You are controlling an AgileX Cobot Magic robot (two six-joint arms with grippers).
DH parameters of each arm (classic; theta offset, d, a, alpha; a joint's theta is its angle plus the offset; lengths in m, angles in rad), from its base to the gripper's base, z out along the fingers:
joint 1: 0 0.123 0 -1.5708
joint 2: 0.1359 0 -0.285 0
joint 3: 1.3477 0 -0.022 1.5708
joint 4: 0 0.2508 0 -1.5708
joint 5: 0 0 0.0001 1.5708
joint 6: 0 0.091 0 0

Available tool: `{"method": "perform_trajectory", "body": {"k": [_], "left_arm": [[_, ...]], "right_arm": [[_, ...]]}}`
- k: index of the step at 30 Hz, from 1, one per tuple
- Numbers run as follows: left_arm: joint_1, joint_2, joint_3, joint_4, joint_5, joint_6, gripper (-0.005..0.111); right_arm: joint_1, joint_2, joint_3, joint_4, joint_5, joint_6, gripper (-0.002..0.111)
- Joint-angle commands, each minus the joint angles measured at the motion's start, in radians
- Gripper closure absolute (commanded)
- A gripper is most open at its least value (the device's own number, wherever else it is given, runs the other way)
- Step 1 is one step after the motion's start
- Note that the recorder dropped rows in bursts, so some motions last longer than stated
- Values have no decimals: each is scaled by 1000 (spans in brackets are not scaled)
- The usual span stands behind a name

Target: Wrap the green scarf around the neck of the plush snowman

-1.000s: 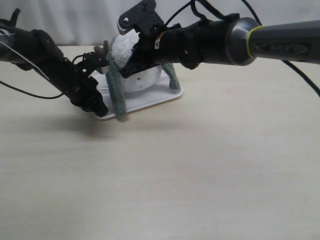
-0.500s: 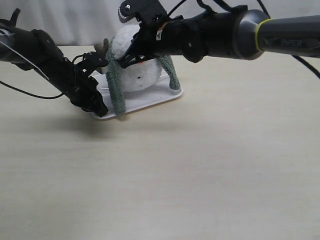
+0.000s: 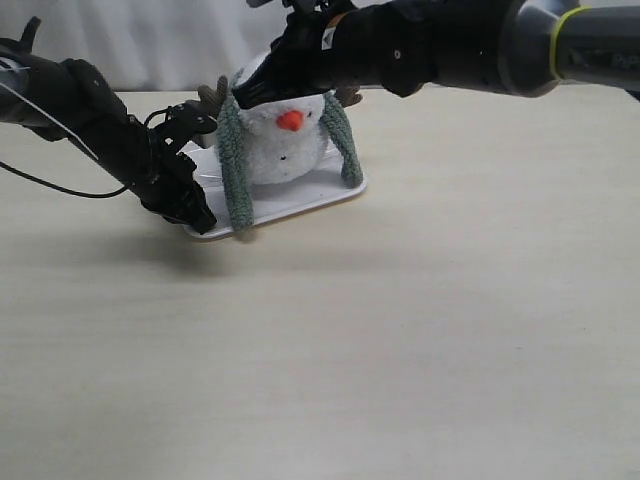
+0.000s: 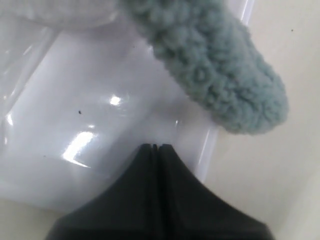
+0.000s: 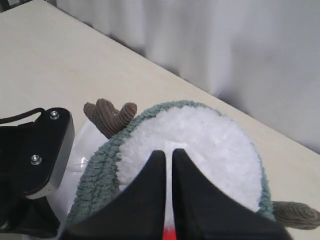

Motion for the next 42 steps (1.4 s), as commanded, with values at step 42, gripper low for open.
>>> {"method": "perform_trajectory", "body": {"k": [42], "left_arm": [[85, -129, 65, -302, -139, 62, 107]], "right_arm": [[-185, -22, 75, 49, 284, 7, 60]]}}
